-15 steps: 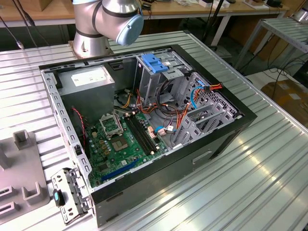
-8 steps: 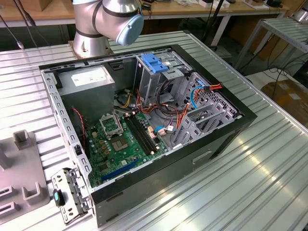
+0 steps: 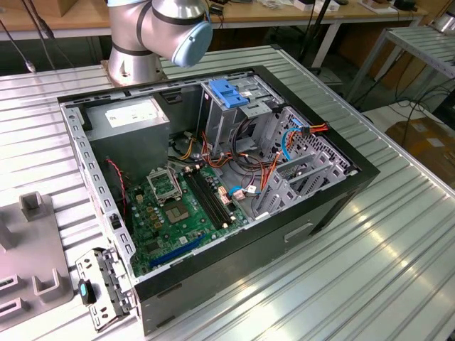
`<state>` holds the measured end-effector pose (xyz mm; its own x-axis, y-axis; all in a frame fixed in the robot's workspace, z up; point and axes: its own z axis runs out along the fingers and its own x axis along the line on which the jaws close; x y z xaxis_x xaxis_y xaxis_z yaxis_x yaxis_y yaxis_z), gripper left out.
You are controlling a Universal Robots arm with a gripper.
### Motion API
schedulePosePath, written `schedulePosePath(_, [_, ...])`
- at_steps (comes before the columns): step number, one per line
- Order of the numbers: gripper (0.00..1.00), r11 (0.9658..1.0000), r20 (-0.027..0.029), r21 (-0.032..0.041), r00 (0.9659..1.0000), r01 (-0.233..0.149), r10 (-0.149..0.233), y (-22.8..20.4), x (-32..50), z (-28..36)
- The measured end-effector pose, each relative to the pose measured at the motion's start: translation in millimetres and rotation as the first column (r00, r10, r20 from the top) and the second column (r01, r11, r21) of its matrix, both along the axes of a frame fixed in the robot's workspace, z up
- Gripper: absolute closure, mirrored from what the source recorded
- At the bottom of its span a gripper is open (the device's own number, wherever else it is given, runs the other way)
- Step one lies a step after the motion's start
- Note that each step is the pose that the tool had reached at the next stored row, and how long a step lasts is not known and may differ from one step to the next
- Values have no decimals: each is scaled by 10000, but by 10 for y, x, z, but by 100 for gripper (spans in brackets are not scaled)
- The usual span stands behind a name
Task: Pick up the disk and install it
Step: 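Pick up the disk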
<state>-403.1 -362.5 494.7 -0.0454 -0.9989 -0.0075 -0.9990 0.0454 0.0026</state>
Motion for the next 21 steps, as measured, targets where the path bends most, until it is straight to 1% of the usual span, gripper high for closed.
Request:
schedulePosePath(8, [63, 10000, 0, 0, 10000, 0, 0, 0, 66, 0])
schedulePosePath(11, [63, 10000, 1, 0, 10000, 0, 0, 0, 124, 0])
schedulePosePath(21, [63, 10000, 0, 0, 10000, -1, 1, 0, 235, 0])
